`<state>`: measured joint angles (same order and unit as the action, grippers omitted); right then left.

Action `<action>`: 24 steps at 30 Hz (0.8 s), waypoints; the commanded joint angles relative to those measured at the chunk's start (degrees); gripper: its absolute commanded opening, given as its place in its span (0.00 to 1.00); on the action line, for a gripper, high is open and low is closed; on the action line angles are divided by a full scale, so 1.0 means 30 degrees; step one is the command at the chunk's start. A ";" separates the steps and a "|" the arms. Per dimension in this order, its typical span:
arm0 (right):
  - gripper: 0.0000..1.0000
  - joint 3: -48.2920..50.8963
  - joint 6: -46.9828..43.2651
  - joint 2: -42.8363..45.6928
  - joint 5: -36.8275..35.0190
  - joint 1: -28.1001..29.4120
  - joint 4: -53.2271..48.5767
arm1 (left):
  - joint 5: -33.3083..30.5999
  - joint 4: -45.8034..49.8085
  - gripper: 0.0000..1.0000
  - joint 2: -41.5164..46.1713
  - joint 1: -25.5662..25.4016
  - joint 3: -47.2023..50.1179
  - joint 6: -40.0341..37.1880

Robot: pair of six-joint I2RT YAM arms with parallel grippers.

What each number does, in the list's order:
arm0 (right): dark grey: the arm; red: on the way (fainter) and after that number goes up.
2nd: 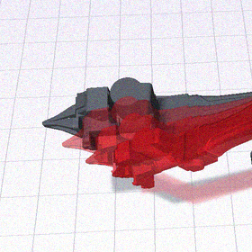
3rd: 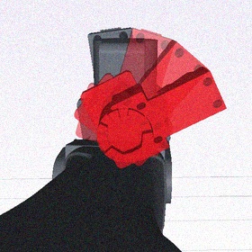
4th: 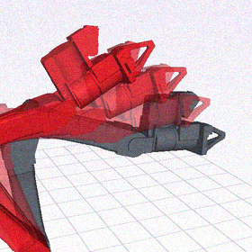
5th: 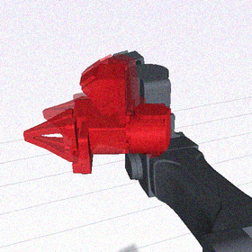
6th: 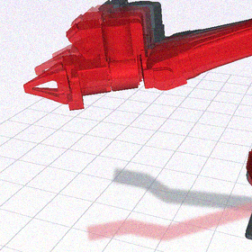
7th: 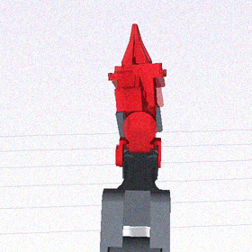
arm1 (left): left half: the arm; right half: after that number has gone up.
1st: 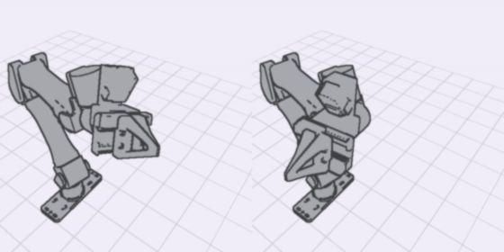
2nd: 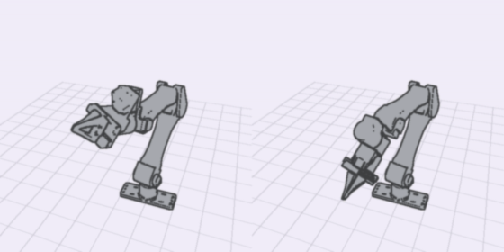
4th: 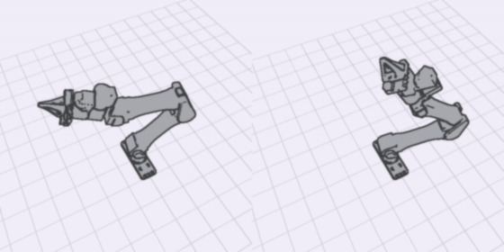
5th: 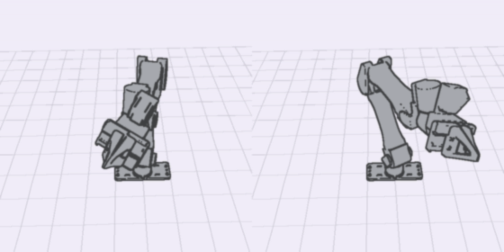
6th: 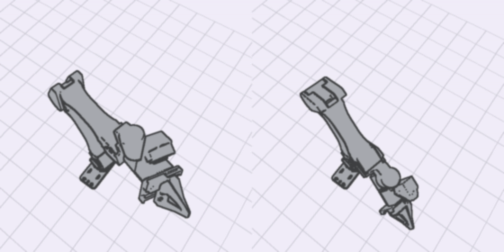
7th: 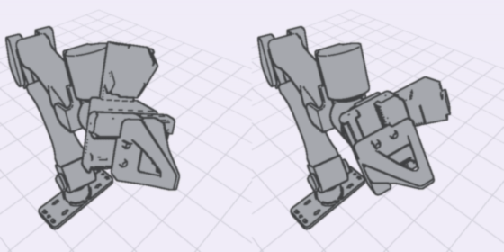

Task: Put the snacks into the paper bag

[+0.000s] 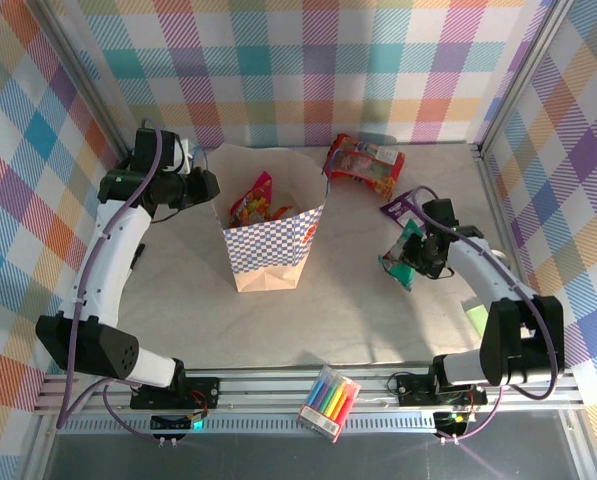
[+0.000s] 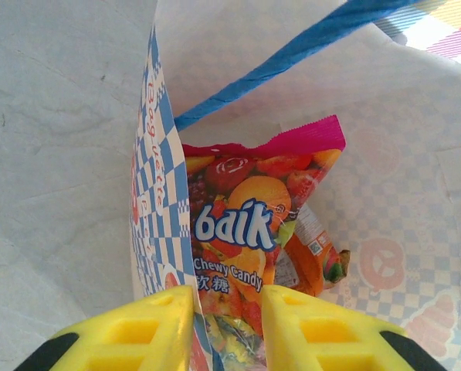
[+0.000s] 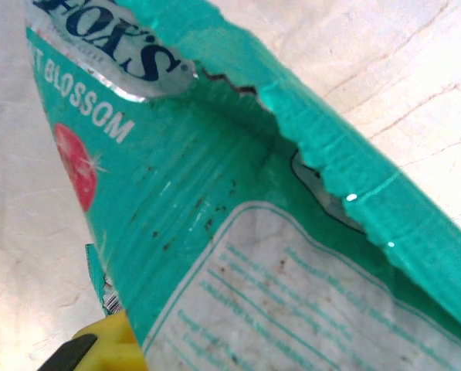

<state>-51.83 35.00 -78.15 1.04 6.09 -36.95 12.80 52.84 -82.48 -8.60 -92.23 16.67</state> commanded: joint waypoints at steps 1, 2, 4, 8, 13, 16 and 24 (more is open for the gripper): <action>0.20 -0.1241 -0.0481 0.0974 0.0005 0.0188 -0.0629 | 0.0270 0.0486 0.30 -0.0250 -0.0260 -0.0656 -0.0011; 0.20 -0.1467 -0.0504 0.1106 -0.0002 0.0183 -0.0687 | 0.0304 0.0518 0.30 -0.0317 -0.0260 -0.0720 -0.0046; 0.19 -0.1912 -0.0612 0.1304 -0.0009 0.0227 -0.0934 | 0.0219 0.0691 0.30 -0.0391 -0.0278 -0.0919 -0.0117; 0.19 -0.2864 -0.0900 0.1766 -0.0053 0.0327 -0.1392 | -0.0499 0.1300 0.31 -0.0599 -0.0264 -0.1358 -0.0280; 0.19 -0.4229 -0.1379 0.2341 0.0000 0.0736 -0.1765 | -0.0647 0.1662 0.31 -0.1004 -0.0268 -0.1683 -0.0311; 0.19 -0.5312 -0.1779 0.2493 -0.0195 0.1166 -0.2341 | -0.0867 0.1693 0.31 -0.1210 -0.0299 -0.1719 -0.0198; 0.19 -0.7407 -0.2312 0.3217 -0.0882 0.2239 -0.3011 | -0.1619 0.1898 0.31 -0.1275 -0.0356 -0.2102 -0.0062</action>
<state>-71.29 29.80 -70.70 -0.69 12.05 -45.12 9.47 56.71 -86.56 -9.02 -96.05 16.64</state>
